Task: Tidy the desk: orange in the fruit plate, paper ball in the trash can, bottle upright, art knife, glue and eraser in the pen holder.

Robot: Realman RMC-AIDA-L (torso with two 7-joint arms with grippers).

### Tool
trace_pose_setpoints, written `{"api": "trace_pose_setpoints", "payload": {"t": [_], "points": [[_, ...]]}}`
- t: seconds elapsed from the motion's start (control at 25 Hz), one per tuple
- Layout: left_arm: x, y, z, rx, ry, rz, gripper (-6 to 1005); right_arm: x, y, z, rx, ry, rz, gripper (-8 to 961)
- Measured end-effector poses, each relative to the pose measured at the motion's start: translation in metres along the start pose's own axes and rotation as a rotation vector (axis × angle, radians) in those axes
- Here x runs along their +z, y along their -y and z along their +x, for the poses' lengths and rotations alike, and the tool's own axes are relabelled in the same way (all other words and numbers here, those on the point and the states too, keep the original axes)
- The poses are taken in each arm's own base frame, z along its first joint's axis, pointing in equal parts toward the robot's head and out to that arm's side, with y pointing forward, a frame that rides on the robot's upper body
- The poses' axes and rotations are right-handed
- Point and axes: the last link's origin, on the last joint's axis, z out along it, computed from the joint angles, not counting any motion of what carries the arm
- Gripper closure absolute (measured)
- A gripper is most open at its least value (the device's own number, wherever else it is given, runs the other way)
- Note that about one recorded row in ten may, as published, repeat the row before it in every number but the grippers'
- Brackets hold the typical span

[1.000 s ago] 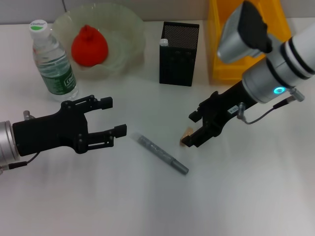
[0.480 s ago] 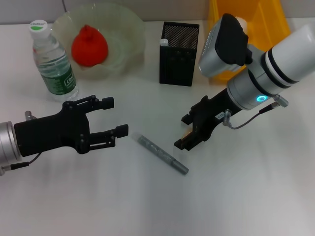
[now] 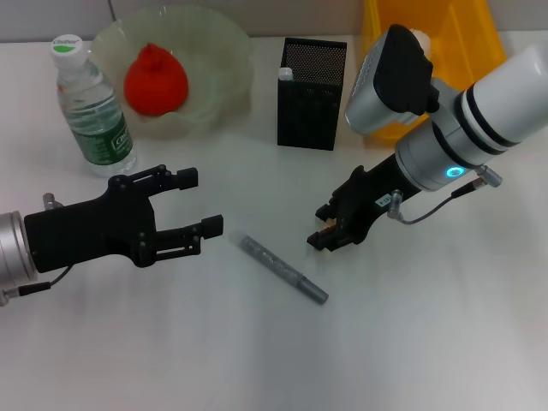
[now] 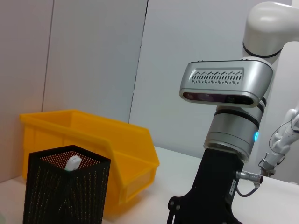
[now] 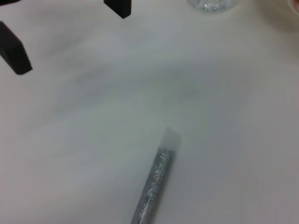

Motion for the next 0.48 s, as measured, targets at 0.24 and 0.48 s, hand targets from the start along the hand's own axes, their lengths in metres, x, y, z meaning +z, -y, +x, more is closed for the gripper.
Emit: {"api": "trace_pose_setpoints", "payload": {"t": [0.24,0.48], "points": [[0.001,0.000,0.000,-0.001,-0.002,0.000,187,-0.006,0.002,-0.004,0.020,0.015,0.008,497],[0.001,0.000,0.001,0.001,-0.005,0.000,187,-0.050,0.010,-0.021,0.075,0.160,0.022,549]]}}
